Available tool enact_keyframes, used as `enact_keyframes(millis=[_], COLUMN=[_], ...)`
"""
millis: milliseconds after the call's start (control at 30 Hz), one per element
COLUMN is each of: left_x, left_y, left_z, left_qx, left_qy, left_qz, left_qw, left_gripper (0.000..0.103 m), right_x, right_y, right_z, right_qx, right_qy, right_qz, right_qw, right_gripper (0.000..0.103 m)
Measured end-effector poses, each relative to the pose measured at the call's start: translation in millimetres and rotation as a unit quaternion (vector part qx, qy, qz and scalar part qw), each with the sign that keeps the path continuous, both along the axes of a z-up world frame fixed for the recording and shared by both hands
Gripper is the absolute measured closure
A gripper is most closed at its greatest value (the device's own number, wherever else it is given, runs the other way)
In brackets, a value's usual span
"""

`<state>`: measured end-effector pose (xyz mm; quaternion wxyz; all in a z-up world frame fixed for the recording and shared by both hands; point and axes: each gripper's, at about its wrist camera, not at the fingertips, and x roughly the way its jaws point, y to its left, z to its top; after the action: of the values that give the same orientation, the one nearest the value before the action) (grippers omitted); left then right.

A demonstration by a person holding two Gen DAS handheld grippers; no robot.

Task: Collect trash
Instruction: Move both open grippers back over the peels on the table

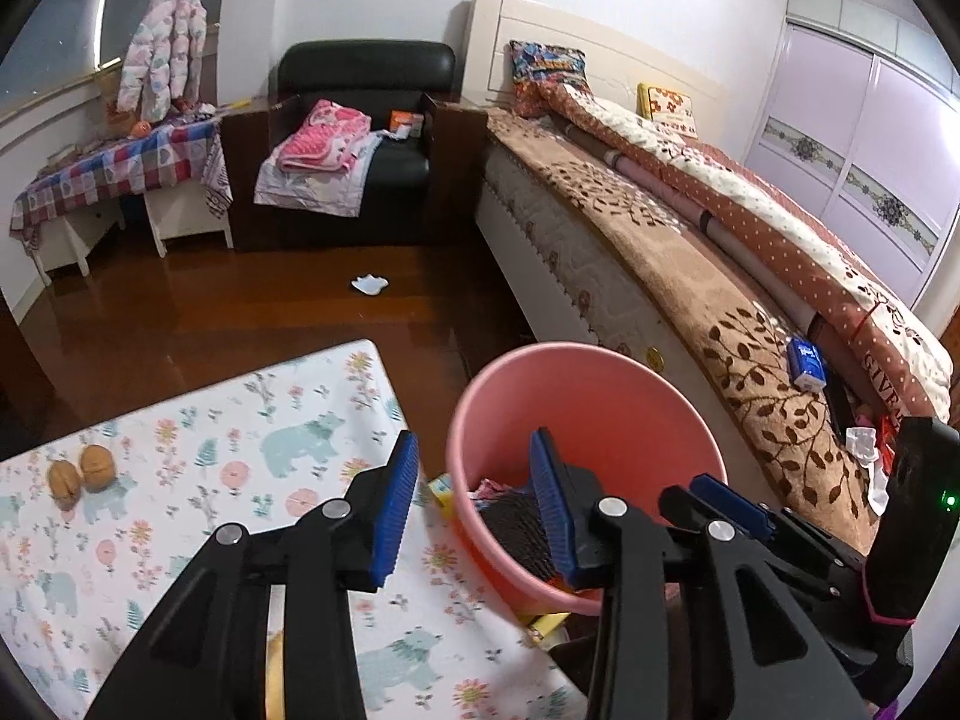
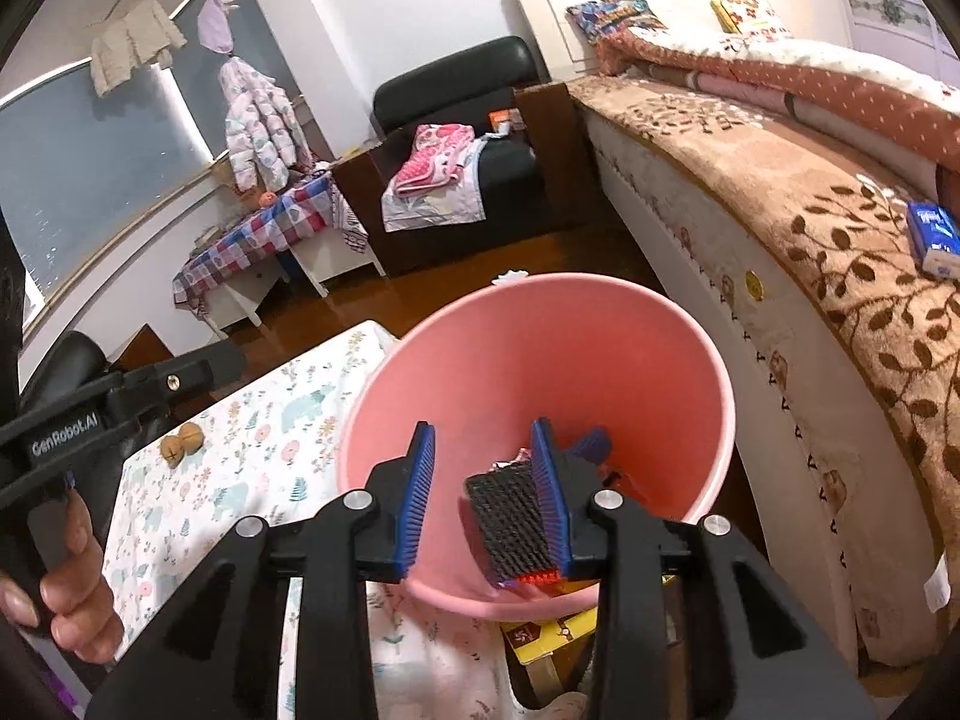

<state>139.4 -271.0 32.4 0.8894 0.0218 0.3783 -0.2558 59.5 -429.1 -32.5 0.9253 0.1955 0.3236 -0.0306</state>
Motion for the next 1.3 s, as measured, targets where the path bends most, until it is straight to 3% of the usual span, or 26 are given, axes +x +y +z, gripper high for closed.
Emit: enact_keyframes(millis=[200, 367, 567, 900, 1133, 1300], left_x=[-10.2, -18.9, -28.7, -40.5, -43.9, -46.7], left_y=[39.1, 75.9, 117.6, 165.3, 180.4, 181.4], left_z=[20.3, 26.4, 14.6, -9.6, -22.4, -35.9], left_qx=[0.005, 0.008, 0.011, -0.009, -0.01, -0.007], left_qy=[-0.034, -0.04, -0.015, 0.019, 0.039, 0.054], left_qz=[0.018, 0.038, 0.061, 0.105, 0.11, 0.102], left_qw=[0.9992, 0.9984, 0.998, 0.9942, 0.9931, 0.9933], left_gripper=[0.065, 0.065, 0.065, 0.065, 0.061, 0.061], right_x=[-7.9, -11.0, -11.1, -15.5, -16.7, -13.9], right_y=[20.3, 40.1, 78.0, 161.6, 193.4, 204.5], right_z=[12.5, 18.1, 14.2, -10.4, -26.5, -31.5], right_qx=[-0.008, -0.012, 0.004, -0.021, -0.044, -0.066], right_qy=[-0.012, -0.012, 0.012, 0.081, 0.116, 0.122], right_qz=[0.029, 0.068, 0.148, 0.285, 0.314, 0.315], right_qw=[0.999, 0.998, 0.989, 0.955, 0.941, 0.939], right_gripper=[0.069, 0.069, 0.069, 0.069, 0.069, 0.069])
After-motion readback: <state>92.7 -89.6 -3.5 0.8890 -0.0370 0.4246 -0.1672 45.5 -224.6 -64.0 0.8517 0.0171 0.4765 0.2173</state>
